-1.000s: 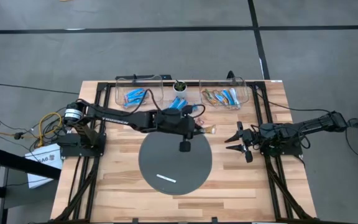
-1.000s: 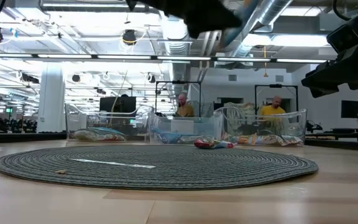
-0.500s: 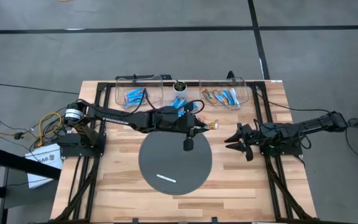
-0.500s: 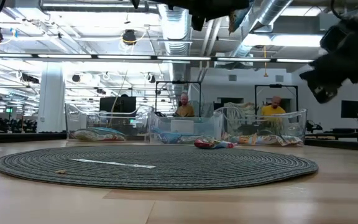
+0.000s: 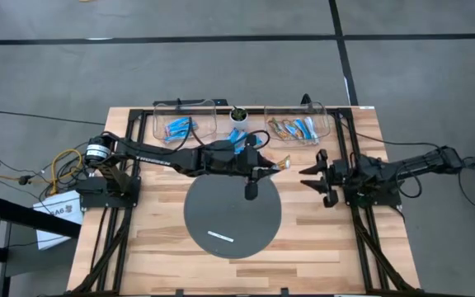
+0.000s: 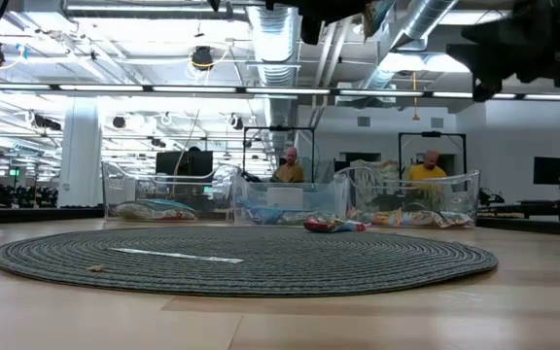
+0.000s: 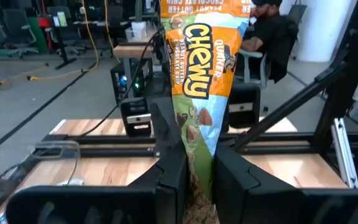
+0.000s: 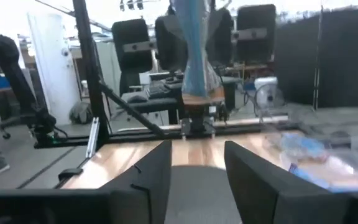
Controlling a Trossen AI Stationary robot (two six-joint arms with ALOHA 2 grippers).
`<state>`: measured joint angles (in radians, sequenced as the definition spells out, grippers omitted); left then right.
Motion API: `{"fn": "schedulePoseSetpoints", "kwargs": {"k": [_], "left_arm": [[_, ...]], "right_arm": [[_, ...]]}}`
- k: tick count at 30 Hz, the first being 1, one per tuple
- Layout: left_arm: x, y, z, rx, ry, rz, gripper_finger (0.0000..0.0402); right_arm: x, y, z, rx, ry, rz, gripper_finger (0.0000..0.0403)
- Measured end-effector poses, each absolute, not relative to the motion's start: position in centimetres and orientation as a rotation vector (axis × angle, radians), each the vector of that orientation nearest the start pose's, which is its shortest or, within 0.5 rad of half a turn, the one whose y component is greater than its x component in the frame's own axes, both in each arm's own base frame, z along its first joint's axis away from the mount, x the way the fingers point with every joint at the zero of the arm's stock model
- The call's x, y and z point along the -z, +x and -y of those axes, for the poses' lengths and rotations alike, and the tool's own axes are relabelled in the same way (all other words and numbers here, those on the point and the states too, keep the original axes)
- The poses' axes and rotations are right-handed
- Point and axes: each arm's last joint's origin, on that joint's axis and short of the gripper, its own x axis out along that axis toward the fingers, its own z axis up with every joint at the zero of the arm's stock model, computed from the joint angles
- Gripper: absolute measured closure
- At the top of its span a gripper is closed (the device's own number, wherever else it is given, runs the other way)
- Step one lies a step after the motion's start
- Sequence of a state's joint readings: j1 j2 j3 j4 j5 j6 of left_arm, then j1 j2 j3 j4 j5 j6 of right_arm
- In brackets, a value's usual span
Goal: Pick and place Granola Bars by type
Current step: Put the yellow granola bar into the right transparent bin
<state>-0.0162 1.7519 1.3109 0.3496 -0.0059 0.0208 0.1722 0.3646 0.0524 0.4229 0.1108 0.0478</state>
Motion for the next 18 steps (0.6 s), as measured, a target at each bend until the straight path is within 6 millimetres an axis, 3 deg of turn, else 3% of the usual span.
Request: {"fn": "schedulePoseSetpoints", "kwargs": {"k": [10, 18], "left_arm": [[-30.5, 41.1, 0.6, 0.01, 0.007, -0.083, 0.035], [-30.3, 41.1, 0.6, 0.01, 0.007, -0.104, 0.035]], "right_arm": [[-21.8, 13.9, -1.7, -0.006, -0.012, 0.165, 0.0166], [-24.1, 16.7, -1.4, 0.028, -0.042, 0.134, 0.0154]]}}
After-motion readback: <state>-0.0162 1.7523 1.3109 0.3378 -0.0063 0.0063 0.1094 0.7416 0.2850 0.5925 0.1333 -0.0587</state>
